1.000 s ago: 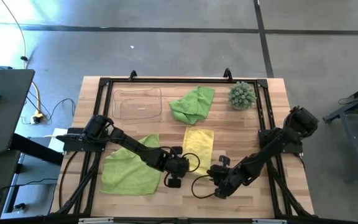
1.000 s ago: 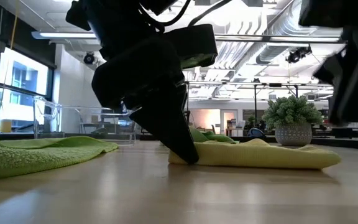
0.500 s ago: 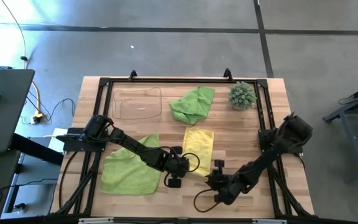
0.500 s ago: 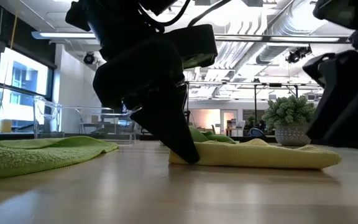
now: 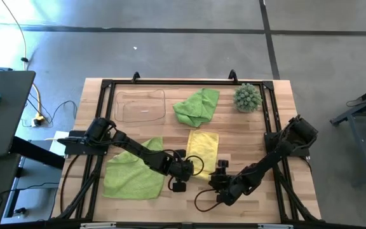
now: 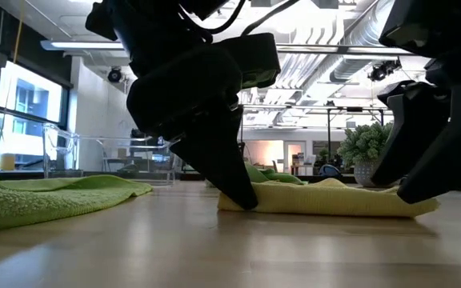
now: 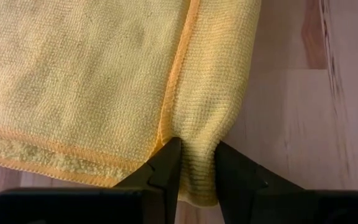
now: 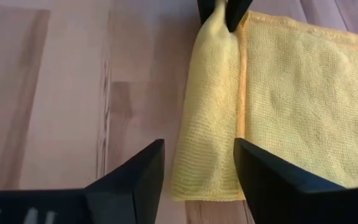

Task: Roll microfiber towels into tight, uniform cylinder then place into a basket
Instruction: Roll the yellow towel

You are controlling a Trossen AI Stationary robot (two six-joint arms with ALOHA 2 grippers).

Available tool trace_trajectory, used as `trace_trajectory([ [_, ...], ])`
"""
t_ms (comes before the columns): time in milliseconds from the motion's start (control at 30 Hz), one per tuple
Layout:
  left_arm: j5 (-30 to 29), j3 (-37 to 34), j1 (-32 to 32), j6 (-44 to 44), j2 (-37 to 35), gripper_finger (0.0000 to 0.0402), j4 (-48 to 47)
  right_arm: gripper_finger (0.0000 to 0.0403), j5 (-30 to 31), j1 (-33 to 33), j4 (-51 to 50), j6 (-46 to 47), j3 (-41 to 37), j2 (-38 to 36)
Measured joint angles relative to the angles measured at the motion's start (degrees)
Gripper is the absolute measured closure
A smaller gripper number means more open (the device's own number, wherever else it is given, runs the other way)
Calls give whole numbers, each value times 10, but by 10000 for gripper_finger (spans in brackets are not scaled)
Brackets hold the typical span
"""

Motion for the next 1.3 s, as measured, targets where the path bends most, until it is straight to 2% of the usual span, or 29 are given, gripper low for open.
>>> trace_trajectory([
  [200, 0, 0, 0, -1, 0, 323, 0, 248, -5, 1, 3, 1, 0, 3],
  [467, 2, 0, 0, -13, 0, 323, 0, 251, 6, 2, 6, 35, 2, 42],
  [567, 30, 0, 0, -37, 0, 323, 0, 257, 5, 2, -4, 80, 2, 43],
  [733, 110, 0, 0, -70, -3, 323, 4, 287, -9, 1, -20, 147, 3, 43],
  [900, 124, 0, 0, -77, -8, 323, 0, 333, -14, 1, 1, 152, 1, 45],
  [1100, 120, -3, -1, -77, -27, 323, -17, 395, -59, -10, 37, 165, 1, 41],
  [1300, 111, -3, -2, -95, -33, 323, -43, 393, -127, -31, 66, 172, 0, 21],
])
